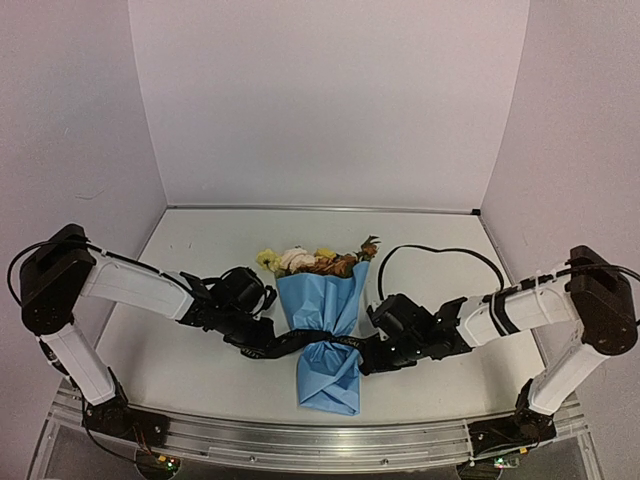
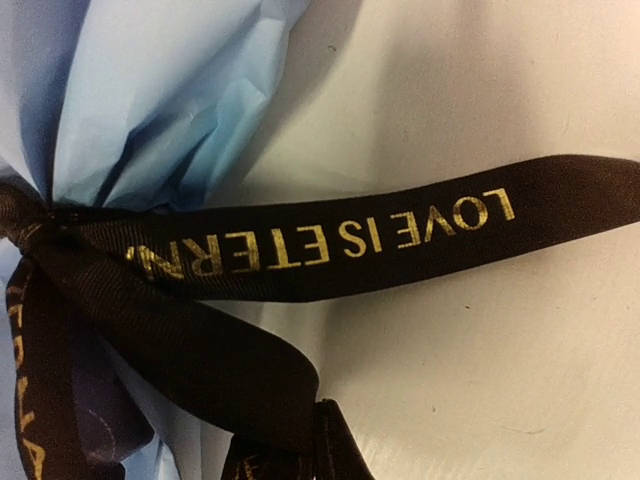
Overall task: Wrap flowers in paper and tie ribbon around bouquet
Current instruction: Tie the half-tied ribbon around the folded bouquet.
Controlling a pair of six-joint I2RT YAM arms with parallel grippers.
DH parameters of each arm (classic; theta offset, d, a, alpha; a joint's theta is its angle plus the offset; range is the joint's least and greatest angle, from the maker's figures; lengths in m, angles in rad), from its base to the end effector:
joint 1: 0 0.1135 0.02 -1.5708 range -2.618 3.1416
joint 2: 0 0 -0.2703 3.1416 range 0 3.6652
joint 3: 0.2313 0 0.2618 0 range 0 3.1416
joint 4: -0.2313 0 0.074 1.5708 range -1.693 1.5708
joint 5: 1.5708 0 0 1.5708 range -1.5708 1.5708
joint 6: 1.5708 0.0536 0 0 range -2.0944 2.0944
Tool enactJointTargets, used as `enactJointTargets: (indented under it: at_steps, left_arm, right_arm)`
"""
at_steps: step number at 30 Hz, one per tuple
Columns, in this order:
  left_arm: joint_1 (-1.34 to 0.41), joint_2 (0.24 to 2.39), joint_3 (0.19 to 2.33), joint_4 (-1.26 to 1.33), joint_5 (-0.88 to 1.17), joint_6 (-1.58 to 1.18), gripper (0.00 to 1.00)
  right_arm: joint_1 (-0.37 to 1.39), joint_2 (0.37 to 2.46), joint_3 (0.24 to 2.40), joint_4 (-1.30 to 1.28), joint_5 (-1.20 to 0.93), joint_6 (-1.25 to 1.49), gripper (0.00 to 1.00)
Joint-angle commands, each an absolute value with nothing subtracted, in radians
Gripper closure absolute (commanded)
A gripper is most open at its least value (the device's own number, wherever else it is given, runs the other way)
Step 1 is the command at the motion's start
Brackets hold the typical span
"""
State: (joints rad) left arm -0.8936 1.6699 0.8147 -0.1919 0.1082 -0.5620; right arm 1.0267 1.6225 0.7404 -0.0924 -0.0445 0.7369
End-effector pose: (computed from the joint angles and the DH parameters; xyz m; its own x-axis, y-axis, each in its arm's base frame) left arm 0.1978 -0.2553 0.1193 -0.8901 0.2616 -0.3733 0.3951 0.8511 -0.3456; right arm 0.1604 0.2698 0.1193 -0.9003 -0.1911 -0.3912 -0.3547 0.8429 0.4046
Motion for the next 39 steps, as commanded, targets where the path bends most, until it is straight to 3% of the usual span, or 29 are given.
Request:
enactJointTargets:
  at_steps: [1, 3, 9, 16, 20, 24, 39]
  left_arm:
    - [-0.905, 1.644, 0.851, -0.201, 0.033, -0.558, 0.92]
    - [-0.905, 1.624, 0.841, -0.214, -0.020, -0.571, 0.99]
    - [-0.905, 1.555, 0.808, -0.209, -0.097, -0.586, 1.00]
    - [-0.908, 1.531, 0.782, -0.157, -0.008, -0.510, 1.00]
    - [-0.909, 1.556, 0.801, -0.170, 0.036, -0.497, 0.78]
    - [-0.911, 1.570, 0.811, -0.176, 0.015, -0.508, 0.65]
    - [-0.920, 1.673, 0.870, -0.126, 0.009, -0.523, 0.58]
  right_arm:
    - [1.033, 1.562, 0.796, -0.214, 0.041, 0.678, 1.00]
    - [1.032, 1.546, 0.812, -0.278, 0.073, 0.648, 1.00]
    - [1.032, 1.533, 0.846, -0.388, 0.129, 0.583, 1.00]
    - [1.032, 1.544, 0.864, -0.431, 0.143, 0.560, 1.00]
    - [1.031, 1.546, 0.874, -0.439, 0.138, 0.551, 1.00]
    - [1.032, 1.541, 0.873, -0.443, 0.137, 0.549, 1.00]
    - [1.032, 1.556, 0.882, -0.438, 0.107, 0.563, 1.00]
